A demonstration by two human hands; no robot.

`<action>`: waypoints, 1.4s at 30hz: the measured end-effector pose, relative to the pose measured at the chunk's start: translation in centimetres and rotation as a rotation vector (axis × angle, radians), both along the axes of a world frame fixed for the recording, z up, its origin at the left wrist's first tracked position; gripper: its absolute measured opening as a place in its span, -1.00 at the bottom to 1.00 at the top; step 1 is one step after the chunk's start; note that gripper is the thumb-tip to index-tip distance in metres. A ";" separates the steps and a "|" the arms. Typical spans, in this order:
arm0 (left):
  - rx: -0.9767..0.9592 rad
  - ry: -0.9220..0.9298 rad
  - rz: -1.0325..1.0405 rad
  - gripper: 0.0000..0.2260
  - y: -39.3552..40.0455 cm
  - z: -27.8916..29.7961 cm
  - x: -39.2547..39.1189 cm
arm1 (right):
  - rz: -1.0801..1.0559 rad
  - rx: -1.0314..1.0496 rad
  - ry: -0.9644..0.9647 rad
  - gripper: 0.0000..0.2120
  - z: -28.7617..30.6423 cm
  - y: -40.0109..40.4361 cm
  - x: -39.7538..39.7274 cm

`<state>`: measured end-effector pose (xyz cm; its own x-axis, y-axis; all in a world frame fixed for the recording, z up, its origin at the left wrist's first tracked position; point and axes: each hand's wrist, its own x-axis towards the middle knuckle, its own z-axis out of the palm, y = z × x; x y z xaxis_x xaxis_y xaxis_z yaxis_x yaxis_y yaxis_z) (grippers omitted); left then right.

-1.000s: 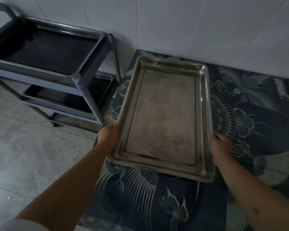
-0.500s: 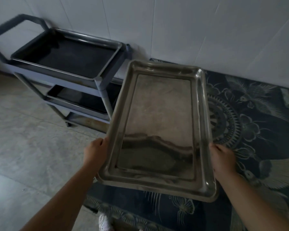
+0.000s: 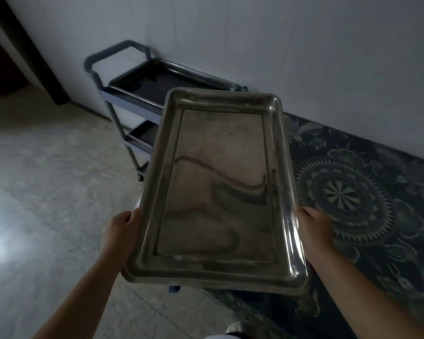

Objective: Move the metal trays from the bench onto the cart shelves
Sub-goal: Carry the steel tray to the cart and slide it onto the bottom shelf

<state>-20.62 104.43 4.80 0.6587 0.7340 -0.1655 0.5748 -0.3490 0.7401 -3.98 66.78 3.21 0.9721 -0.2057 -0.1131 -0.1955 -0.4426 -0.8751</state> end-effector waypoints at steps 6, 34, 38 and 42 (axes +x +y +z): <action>0.044 0.019 0.168 -0.63 5.8 1.0 -10.5 | 0.168 0.013 -0.001 -0.75 1.6 9.6 -4.4; 0.002 0.027 0.869 -0.55 20.1 -1.7 -35.3 | 0.886 -0.057 0.152 -0.76 1.3 46.6 -13.8; 0.008 0.074 0.872 -0.55 23.6 -2.9 -31.2 | 0.891 -0.045 0.164 -0.77 -0.3 50.7 -10.1; -0.003 0.096 0.864 -0.56 27.1 -3.9 -27.8 | 0.864 -0.052 0.167 -0.76 -1.2 54.2 -6.7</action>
